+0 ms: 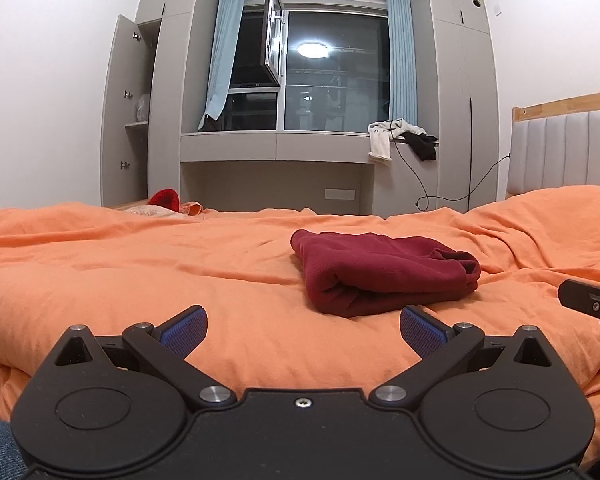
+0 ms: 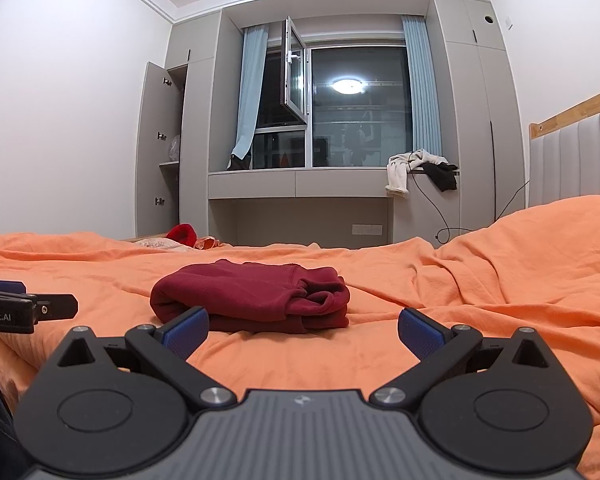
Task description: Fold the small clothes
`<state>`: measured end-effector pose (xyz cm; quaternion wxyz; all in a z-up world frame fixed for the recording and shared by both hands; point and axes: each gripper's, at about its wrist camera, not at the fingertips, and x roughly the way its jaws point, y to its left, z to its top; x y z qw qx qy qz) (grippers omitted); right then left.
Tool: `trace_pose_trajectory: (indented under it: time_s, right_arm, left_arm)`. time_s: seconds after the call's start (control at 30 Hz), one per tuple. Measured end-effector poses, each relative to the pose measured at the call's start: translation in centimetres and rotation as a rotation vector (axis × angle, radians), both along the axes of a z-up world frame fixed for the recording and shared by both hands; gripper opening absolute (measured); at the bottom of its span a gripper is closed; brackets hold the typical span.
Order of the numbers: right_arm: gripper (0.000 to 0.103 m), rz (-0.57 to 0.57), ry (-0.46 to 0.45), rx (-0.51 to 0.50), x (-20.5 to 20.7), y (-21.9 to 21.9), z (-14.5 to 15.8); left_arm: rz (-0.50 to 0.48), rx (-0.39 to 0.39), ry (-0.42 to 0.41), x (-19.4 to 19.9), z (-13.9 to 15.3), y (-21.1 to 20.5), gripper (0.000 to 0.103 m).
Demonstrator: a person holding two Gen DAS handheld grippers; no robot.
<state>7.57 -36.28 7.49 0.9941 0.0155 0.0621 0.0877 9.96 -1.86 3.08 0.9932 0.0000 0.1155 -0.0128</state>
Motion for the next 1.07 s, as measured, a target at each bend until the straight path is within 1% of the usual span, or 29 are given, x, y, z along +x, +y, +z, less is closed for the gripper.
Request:
trace_pose_trajectory:
  time_s: [1.07]
  right_arm:
    - [0.103,0.002,0.000,-0.011,0.00,0.06,-0.07]
  left_arm:
    - [0.005,-0.004,0.008,-0.25,0.23,0.13,0.102]
